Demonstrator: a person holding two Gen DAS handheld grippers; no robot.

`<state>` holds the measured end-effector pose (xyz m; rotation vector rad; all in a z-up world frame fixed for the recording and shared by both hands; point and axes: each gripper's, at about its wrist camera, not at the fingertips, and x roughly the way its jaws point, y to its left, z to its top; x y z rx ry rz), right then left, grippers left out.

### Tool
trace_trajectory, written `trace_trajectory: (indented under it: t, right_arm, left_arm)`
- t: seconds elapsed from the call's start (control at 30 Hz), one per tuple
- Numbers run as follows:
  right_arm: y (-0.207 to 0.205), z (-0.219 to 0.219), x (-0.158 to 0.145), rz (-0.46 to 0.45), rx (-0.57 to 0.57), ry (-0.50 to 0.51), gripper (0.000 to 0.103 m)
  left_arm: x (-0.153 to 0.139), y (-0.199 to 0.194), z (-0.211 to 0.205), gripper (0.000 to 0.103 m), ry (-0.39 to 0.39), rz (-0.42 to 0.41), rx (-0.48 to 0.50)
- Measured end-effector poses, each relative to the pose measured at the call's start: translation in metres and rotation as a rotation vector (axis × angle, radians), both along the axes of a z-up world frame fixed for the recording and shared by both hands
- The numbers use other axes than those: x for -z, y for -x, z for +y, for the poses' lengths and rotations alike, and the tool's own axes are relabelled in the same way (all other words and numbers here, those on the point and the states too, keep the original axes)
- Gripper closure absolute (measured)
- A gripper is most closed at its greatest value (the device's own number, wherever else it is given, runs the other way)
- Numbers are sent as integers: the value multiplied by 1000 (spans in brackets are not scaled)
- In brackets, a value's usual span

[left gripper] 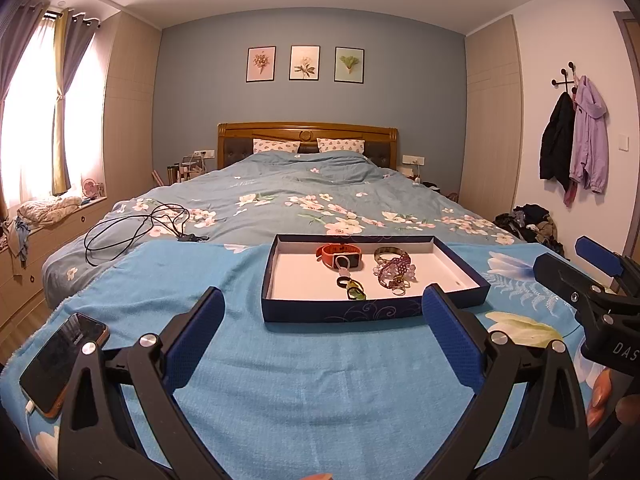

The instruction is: Organize jewelry

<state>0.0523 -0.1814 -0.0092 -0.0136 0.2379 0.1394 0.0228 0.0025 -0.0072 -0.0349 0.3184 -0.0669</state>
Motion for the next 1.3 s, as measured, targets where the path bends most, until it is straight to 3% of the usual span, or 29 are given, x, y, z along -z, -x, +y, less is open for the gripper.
trace_trajectory:
  t: [1.3]
  right_arm:
    - [1, 1, 0, -10, -6, -12, 7]
  left_arm:
    - [-4, 2, -4, 6, -3, -15, 9]
